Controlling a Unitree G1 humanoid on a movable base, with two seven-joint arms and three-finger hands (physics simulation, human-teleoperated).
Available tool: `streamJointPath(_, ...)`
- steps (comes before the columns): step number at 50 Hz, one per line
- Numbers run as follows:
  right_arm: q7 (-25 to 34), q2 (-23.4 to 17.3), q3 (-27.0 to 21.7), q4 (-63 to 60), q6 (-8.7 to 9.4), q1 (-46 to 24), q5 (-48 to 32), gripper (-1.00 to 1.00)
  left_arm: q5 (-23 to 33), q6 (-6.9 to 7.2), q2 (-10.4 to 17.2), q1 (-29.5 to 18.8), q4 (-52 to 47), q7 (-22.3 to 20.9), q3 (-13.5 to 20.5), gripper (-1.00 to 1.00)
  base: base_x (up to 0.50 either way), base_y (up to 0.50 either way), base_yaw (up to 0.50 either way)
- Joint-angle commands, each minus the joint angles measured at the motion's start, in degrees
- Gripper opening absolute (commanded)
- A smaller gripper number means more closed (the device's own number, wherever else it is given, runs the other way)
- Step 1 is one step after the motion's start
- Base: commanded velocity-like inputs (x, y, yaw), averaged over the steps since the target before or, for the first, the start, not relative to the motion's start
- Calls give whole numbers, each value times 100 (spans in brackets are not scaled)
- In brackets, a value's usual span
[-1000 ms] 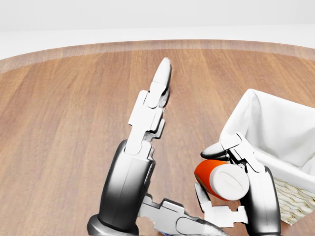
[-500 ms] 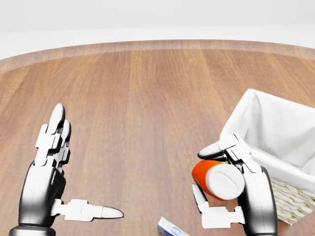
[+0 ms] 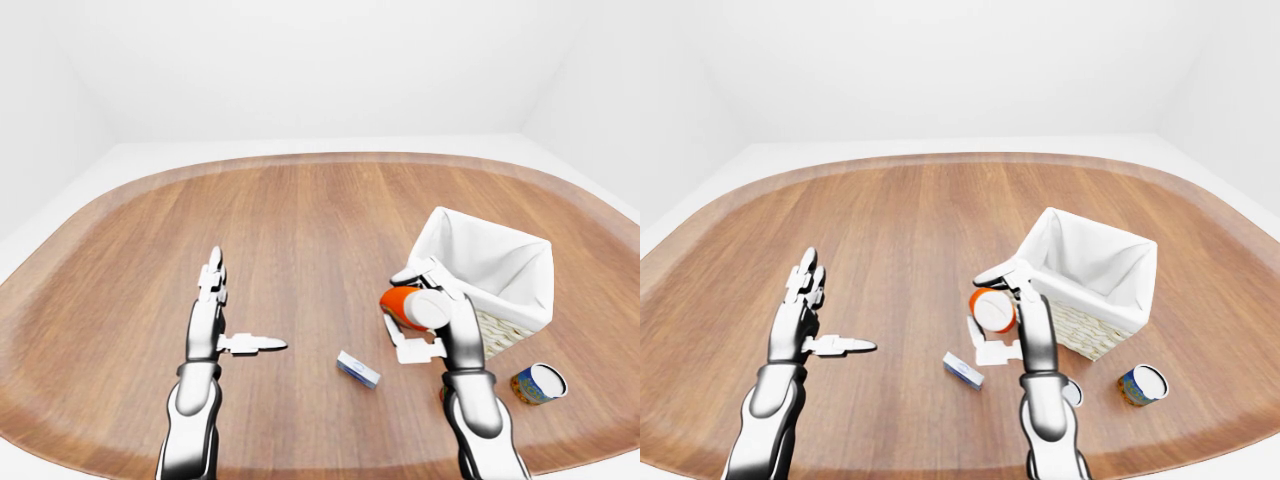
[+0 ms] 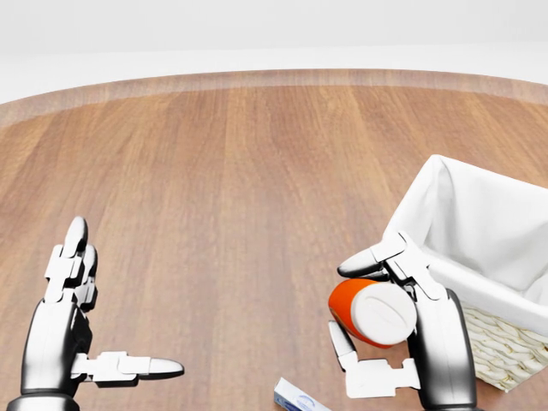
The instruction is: Pick up the ketchup, and put it in the basket.
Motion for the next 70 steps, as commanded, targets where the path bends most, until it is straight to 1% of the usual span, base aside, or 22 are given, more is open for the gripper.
streamJointPath(1, -65, -2, 68, -48, 43, -44, 13, -100, -95, 0, 38, -83, 195, 3, 98, 100, 0, 0, 0)
streamJointPath(2, -63, -3, 71, -70, 67, -41, 7, -100, -100, 0, 38, -75, 170, -2, 99, 100, 0, 0, 0)
streamJointPath(4, -60, -6, 63, -197, 179, -31, -25, -100, -137, 0, 34, -56, 110, -26, 110, 100, 0, 0, 0)
streamJointPath(6, -67, -11, 75, -258, 253, -36, -99, -100, -130, 0, 28, -53, 75, -25, 103, 100, 0, 0, 0)
streamJointPath(7, -42, -8, 90, -360, 376, -48, -140, -100, -129, 0, 28, -44, 72, -29, 102, 100, 0, 0, 0)
streamJointPath(9, -13, -12, 118, -511, 539, -61, -214, -100, -159, 0, 34, -51, 57, -47, 120, 100, 0, 0, 0)
streamJointPath(10, -10, -13, 122, -549, 576, -70, -235, -100, -166, 0, 33, -44, 38, -57, 122, 100, 0, 0, 0)
streamJointPath(11, 6, -11, 142, -642, 652, -81, -276, -100, -174, 0, 35, -45, 66, -62, 128, 100, 0, 0, 0)
streamJointPath(18, 50, -16, 198, -870, 652, -171, -478, -100, -176, 0, 29, -1, -56, -98, 145, 100, 0, 0, 0)
streamJointPath(21, -2, -21, 157, -770, 652, -239, -597, -100, -168, 0, 22, 19, -56, -112, 143, 100, 0, 0, 0)
streamJointPath(27, 131, -2, 152, -1071, 652, -296, -735, -100, -162, 0, 26, 3, -10, -109, 146, 100, 0, 0, 0)
streamJointPath(39, 557, -22, -250, -1418, 652, -784, -1091, -100, -144, 0, 31, -39, 88, -82, 146, 100, 0, 0, 0)
streamJointPath(42, 578, -5, -262, -1419, 652, -788, -1107, -100, -145, 0, 32, -39, 90, -79, 144, 100, 0, 0, 0)
streamJointPath(43, 697, -52, -382, -1482, 652, -959, -1185, -100, -144, 0, 28, -3, 29, -96, 131, 100, 0, 0, 0)
streamJointPath(48, 958, -65, -594, -1607, 652, -1263, -1327, -100, -149, 0, 28, -6, 4, -98, 142, 100, 0, 0, 0)
streamJointPath(54, 1248, -231, -881, -1482, 652, -1719, -1556, -100, -151, 0, 25, -2, -11, -107, 138, 100, 0, 0, 0)
streamJointPath(63, 1510, -369, -1116, -1413, 652, -2012, -1745, -100, -153, 0, 20, 16, -37, -107, 135, 100, 0, 0, 0)
streamJointPath(67, 1657, -487, -1238, -1353, 652, -2219, -1853, -100, -149, 0, 22, -14, 50, -97, 132, 100, 0, 0, 0)
streamJointPath(70, 1769, -665, -1353, -1128, 652, -2485, -1973, -100, -134, 0, 26, -33, 127, -83, 120, 100, 0, 0, 0)
